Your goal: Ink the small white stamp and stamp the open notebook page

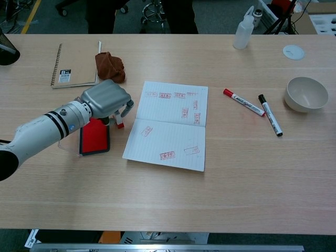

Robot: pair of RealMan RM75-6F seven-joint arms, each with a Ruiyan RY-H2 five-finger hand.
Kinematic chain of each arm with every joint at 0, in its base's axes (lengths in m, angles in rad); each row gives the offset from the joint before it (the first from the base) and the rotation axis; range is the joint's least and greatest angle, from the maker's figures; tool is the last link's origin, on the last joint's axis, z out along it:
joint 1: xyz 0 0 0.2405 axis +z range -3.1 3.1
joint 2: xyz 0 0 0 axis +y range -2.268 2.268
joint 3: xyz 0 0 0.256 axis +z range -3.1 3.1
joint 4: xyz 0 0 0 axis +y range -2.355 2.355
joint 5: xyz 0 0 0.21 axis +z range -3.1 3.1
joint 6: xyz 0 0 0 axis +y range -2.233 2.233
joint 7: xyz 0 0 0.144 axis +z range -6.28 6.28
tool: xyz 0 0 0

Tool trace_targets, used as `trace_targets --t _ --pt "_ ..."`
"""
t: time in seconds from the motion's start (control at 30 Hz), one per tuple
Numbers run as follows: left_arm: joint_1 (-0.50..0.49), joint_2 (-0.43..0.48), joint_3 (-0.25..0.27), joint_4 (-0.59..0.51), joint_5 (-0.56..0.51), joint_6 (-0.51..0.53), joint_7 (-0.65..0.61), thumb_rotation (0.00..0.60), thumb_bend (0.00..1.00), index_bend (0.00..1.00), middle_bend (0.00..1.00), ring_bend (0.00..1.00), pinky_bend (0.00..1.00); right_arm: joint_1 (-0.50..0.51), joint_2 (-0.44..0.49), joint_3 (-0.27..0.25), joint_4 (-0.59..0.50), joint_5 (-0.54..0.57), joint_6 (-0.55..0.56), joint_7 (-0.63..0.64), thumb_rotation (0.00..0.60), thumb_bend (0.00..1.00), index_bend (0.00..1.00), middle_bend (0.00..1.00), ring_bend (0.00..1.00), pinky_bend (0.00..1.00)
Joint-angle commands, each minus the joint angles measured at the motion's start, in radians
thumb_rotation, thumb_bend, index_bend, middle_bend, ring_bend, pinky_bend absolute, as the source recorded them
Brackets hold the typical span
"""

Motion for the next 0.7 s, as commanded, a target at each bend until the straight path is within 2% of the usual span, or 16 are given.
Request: trace_targets --t 0.03,0.7 --pt "0.001 0.005 -0.004 0.001 0.002 0.001 -0.004 0.6 0.23 0.57 1.0 1.0 1.0 0.0 0.001 0.0 0.0 0.0 0.0 0.0 0.6 0.15 0.21 0.36 0.27 0.39" --pt "0.012 0.004 -0.011 0.013 0.048 0.012 -0.041 0.6 0.23 0.63 1.0 1.0 1.0 -0.012 0.009 -0.003 -0.004 -0.009 0.019 0.012 0.6 0.15 0.21 0.36 0.27 0.39"
